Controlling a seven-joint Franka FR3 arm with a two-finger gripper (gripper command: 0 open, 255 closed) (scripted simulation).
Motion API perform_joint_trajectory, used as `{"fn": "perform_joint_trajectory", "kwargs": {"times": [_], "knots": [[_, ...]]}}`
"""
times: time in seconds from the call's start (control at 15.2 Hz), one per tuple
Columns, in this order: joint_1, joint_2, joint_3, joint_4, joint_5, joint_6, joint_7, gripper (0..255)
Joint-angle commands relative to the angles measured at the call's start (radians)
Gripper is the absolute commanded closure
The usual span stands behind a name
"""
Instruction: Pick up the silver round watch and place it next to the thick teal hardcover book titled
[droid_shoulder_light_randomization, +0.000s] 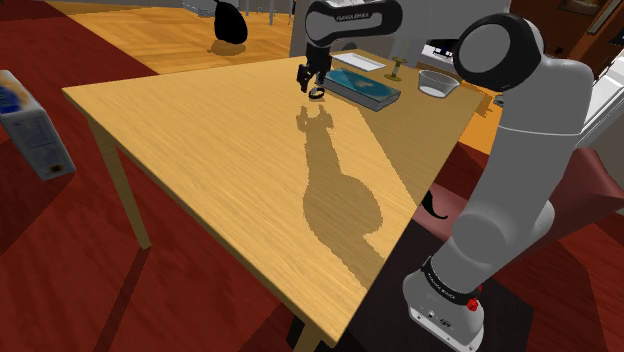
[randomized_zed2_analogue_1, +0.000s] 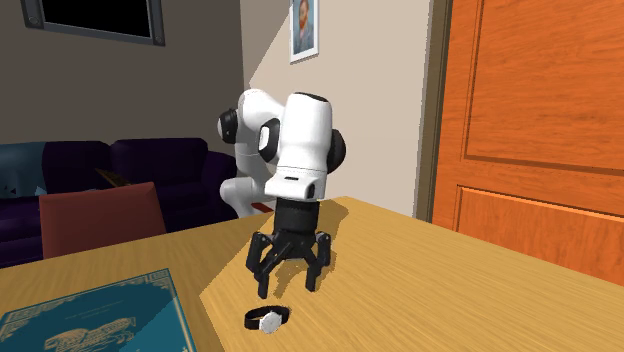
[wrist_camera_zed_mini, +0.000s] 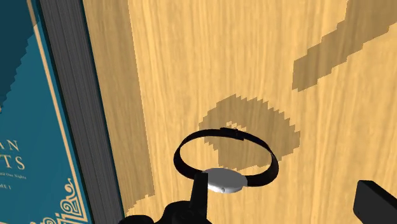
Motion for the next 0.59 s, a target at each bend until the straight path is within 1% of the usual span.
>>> {"fn": "perform_joint_trajectory", "kwargs": {"times": [0.0, 0.13, 0.53], "knots": [[0.004, -0.016, 0.004, 0.029, 0.006, -0.045, -0.006, 0], [0.010, -0.030, 0.008, 0.067, 0.011, -0.097, -0.010, 0], [0.010, -0.030, 0.008, 0.067, 0.011, -0.097, -0.010, 0]]}}
